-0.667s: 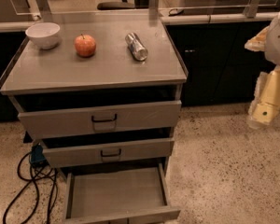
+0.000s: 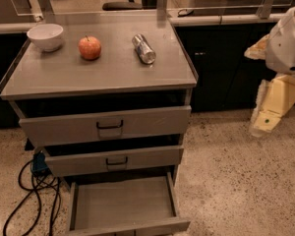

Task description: Place redbull can into bottom drawer

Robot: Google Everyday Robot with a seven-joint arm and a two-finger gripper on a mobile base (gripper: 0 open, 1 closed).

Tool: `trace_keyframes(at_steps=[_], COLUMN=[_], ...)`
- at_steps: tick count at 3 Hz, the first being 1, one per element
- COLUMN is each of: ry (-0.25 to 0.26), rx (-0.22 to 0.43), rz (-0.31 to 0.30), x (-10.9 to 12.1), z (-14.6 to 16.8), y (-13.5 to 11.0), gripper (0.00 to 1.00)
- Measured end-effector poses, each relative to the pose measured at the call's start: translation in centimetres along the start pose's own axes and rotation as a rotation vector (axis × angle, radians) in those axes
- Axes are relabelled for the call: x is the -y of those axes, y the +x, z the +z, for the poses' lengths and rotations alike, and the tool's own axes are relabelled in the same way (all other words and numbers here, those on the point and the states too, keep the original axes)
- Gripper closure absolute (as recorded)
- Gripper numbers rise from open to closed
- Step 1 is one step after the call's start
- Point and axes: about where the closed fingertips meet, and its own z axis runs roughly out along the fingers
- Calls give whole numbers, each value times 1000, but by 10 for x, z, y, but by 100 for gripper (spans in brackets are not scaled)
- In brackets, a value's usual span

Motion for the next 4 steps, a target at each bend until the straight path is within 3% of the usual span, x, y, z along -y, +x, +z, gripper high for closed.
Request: trace_keyframes(at_steps=[1,2,3,4], ry=[-54,-64,-49,1], rx=[134,293,353,317], rz=[-84,-138,-146,-111], x=[9,37,76,125], z=[48,100,142,167], y=[-26,-77,-129,-175], gripper=[0,0,0,0])
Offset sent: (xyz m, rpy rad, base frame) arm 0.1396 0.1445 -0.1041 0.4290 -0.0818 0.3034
